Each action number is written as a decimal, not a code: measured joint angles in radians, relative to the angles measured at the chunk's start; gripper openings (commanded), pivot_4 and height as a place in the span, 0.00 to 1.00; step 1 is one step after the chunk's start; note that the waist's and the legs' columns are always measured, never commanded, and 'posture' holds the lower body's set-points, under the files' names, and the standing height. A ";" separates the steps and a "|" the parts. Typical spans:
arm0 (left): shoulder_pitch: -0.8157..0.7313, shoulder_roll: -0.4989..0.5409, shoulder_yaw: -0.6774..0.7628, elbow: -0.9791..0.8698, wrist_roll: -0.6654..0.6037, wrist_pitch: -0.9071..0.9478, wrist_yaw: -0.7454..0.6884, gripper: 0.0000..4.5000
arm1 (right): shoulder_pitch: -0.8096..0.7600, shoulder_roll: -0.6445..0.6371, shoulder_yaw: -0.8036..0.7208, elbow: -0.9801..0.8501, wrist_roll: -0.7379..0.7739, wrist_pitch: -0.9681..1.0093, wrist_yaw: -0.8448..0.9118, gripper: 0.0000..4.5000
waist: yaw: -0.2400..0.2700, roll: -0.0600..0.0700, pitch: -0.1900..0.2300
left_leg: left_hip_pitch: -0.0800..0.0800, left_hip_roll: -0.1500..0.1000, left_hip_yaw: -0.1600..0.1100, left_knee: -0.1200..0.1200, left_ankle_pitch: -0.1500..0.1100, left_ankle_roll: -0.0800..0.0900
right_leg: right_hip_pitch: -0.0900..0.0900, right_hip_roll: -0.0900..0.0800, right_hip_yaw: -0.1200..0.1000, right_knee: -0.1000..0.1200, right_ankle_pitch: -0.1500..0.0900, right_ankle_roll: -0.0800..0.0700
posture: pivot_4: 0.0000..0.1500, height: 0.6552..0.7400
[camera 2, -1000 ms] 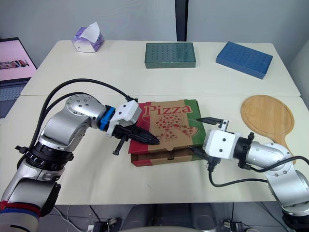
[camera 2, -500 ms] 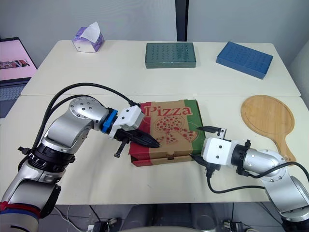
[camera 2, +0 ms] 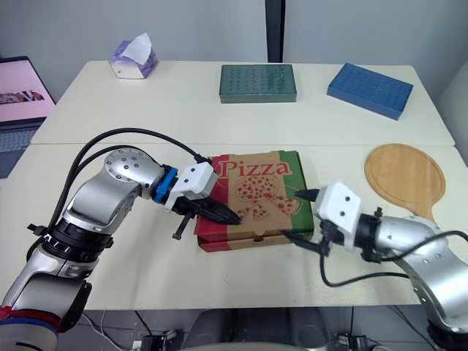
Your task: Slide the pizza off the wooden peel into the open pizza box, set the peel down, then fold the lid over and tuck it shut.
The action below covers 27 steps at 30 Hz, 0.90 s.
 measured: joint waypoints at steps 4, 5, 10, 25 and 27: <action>0.001 0.013 0.020 -0.005 -0.006 0.018 0.002 0.00 | -0.021 0.021 0.079 0.079 -0.047 -0.005 -0.027 0.40 | 0.001 0.000 0.000 | -0.001 0.000 0.000 0.000 0.000 0.000 | -0.001 0.000 0.000 0.000 0.000 0.000 | 1.00 1.00; 0.002 0.023 0.029 -0.007 -0.006 0.021 0.003 0.00 | -0.022 0.021 0.089 0.087 -0.049 -0.008 -0.026 0.32 | 0.000 0.000 0.000 | -0.001 0.000 0.000 0.000 0.000 0.000 | -0.001 0.000 0.000 0.000 0.000 0.000 | 1.00 1.00; 0.006 0.119 0.126 -0.026 -0.046 0.057 0.003 0.00 | -0.022 0.021 0.129 0.093 -0.060 -0.038 -0.016 0.01 | -0.003 0.000 0.000 | -0.001 0.000 0.000 0.000 0.000 0.000 | -0.001 0.000 0.000 0.000 0.000 0.000 | 1.00 1.00; 0.267 0.269 0.220 -0.094 -0.026 -0.016 0.045 0.00 | -0.031 0.027 0.136 0.103 -0.055 -0.046 0.002 0.01 | 0.003 0.000 0.000 | -0.001 0.001 0.000 -0.001 0.000 0.000 | -0.001 0.000 0.000 0.000 0.000 0.000 | 1.00 1.00; 0.271 0.265 0.215 -0.101 -0.023 -0.016 0.054 0.00 | -0.033 0.027 0.136 0.103 -0.054 -0.046 0.005 0.01 | 0.002 0.000 0.000 | 0.000 0.001 0.000 -0.001 0.000 0.000 | -0.001 0.000 0.000 0.000 0.000 0.000 | 1.00 1.00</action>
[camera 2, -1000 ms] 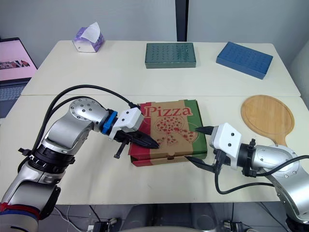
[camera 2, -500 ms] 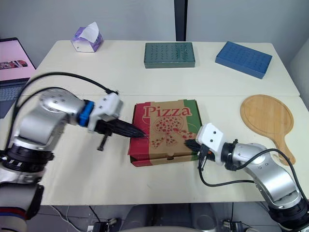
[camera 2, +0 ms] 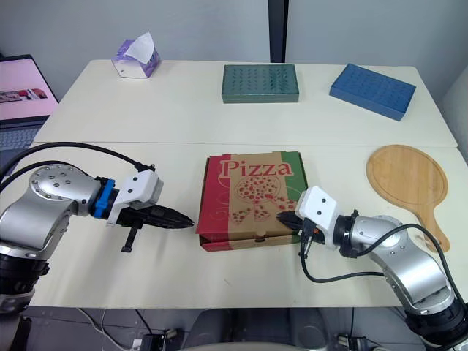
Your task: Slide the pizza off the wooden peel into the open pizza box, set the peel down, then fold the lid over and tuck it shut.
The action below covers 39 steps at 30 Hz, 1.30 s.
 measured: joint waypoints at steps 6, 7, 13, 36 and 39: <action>0.012 -0.071 -0.065 -0.009 0.058 -0.019 0.069 0.00 | -0.002 0.000 0.000 0.000 0.006 0.003 0.001 0.01 | 0.000 0.000 0.000 | 0.000 0.000 0.000 0.000 0.000 0.000 | 0.000 0.000 0.000 0.000 0.000 0.000 | 1.00 1.00; 0.012 -0.080 -0.073 -0.005 0.067 -0.024 0.080 0.00 | -0.003 0.000 0.000 0.000 0.007 0.003 0.000 0.01 | 0.000 0.000 0.000 | 0.000 0.000 0.000 0.000 0.000 0.000 | 0.000 0.000 0.000 0.000 0.000 0.000 | 1.00 1.00; 0.027 -0.067 -0.059 0.001 0.059 -0.028 0.096 0.00 | -0.003 0.000 0.001 0.000 0.007 0.006 0.000 0.01 | -0.001 0.000 0.000 | 0.000 0.000 0.000 0.000 0.000 0.000 | 0.000 0.000 0.000 0.000 0.000 0.000 | 1.00 1.00; 0.064 -0.137 -0.046 -0.056 -0.002 0.095 0.280 0.00 | -0.016 -0.026 0.082 0.067 -0.122 -0.089 0.022 0.01 | 0.000 0.001 -0.002 | 0.002 0.000 0.000 0.000 0.000 0.000 | 0.002 0.000 0.000 0.000 0.000 0.000 | 1.00 1.00; 0.099 -0.151 -0.003 -0.063 -0.040 0.109 0.297 0.00 | -0.010 -0.025 0.076 0.067 -0.122 -0.110 0.034 0.01 | -0.001 0.001 -0.002 | 0.002 0.001 0.000 0.000 0.000 0.000 | 0.001 0.000 0.000 0.000 0.000 0.000 | 1.00 1.00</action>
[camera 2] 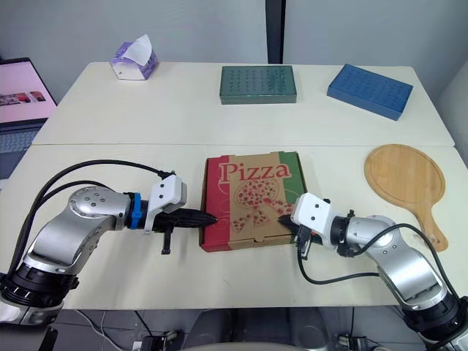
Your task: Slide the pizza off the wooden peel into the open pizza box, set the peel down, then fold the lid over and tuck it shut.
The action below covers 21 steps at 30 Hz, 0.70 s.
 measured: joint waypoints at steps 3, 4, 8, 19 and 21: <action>0.036 -0.007 0.075 0.001 -0.046 0.048 0.049 0.00 | 0.016 0.021 -0.070 -0.004 0.040 -0.005 -0.005 0.01 | 0.000 0.000 0.000 | 0.000 0.000 0.000 0.000 0.000 0.000 | 0.000 0.000 0.000 0.000 0.000 0.000 | 1.00 1.00; 0.040 -0.012 0.113 0.006 -0.049 0.054 0.084 0.00 | 0.017 0.030 -0.109 -0.005 0.053 -0.005 -0.018 0.01 | 0.001 0.000 0.000 | 0.000 0.000 0.000 0.000 0.000 0.000 | 0.000 0.000 0.000 0.000 0.000 0.000 | 1.00 1.00; 0.044 -0.053 0.239 0.049 -0.037 0.051 0.237 0.00 | 0.012 0.028 -0.246 0.033 0.043 -0.012 -0.073 0.01 | 0.002 0.000 0.000 | 0.000 0.000 0.000 0.000 0.000 0.000 | 0.000 0.000 0.000 0.000 0.000 0.000 | 1.00 1.00; 0.044 -0.188 0.135 0.123 0.043 0.088 0.393 0.00 | 0.019 -0.011 -0.124 0.241 -0.124 -0.115 -0.042 0.01 | 0.001 0.000 0.000 | -0.001 -0.001 0.000 0.000 0.000 0.000 | -0.001 -0.001 0.000 0.000 0.000 0.000 | 1.00 1.00; 0.043 -0.195 0.117 0.122 0.042 0.094 0.391 0.00 | 0.028 -0.011 -0.110 0.218 -0.109 -0.116 -0.012 0.01 | 0.000 0.000 0.000 | -0.001 0.000 0.000 0.000 0.000 0.000 | -0.001 -0.001 0.000 0.000 0.000 0.000 | 1.00 1.00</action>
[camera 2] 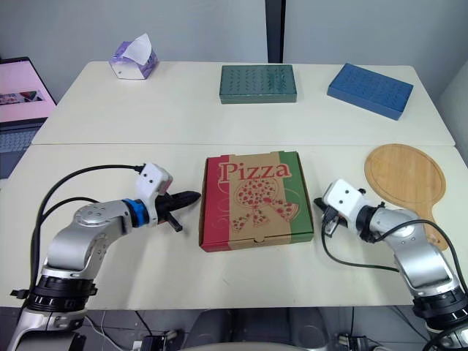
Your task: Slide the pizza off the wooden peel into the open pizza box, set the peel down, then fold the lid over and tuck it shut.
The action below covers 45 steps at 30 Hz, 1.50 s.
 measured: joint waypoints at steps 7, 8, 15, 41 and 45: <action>0.021 0.005 -0.006 -0.048 -0.006 0.044 -0.004 0.00 | 0.057 -0.024 0.002 -0.109 0.044 0.057 0.067 0.01 | 0.001 0.000 0.000 | 0.000 0.000 0.000 0.000 0.000 0.000 | 0.000 0.000 0.000 0.000 0.000 0.000 | 1.00 1.00; 0.027 0.005 -0.005 -0.055 -0.007 0.049 -0.004 0.00 | 0.064 -0.029 0.001 -0.122 0.048 0.068 0.072 0.01 | 0.001 0.000 0.000 | 0.000 0.000 0.000 0.000 0.000 0.000 | 0.000 0.000 0.000 0.000 0.000 0.000 | 1.00 1.00; 0.048 0.006 0.002 -0.081 -0.007 0.066 -0.003 0.00 | 0.069 -0.036 0.000 -0.136 0.045 0.079 0.076 0.01 | 0.001 0.000 0.000 | 0.000 0.000 0.000 0.000 0.000 0.000 | 0.000 0.000 0.000 0.000 0.000 0.000 | 1.00 1.00; 0.375 0.371 0.507 0.072 -0.023 -0.135 -0.240 0.00 | 0.156 -0.338 -0.448 0.488 0.041 -0.387 0.302 0.01 | 0.001 0.000 0.000 | 0.000 0.000 0.002 -0.001 0.000 0.000 | 0.001 -0.001 0.001 -0.002 0.000 0.000 | 1.00 1.00; 0.334 0.385 0.498 0.082 -0.021 -0.135 -0.241 0.00 | 0.129 -0.345 -0.442 0.559 0.039 -0.434 0.328 0.01 | 0.000 0.001 0.001 | 0.001 0.000 0.003 -0.001 0.000 0.000 | 0.001 -0.001 0.001 -0.002 0.000 0.000 | 1.00 1.00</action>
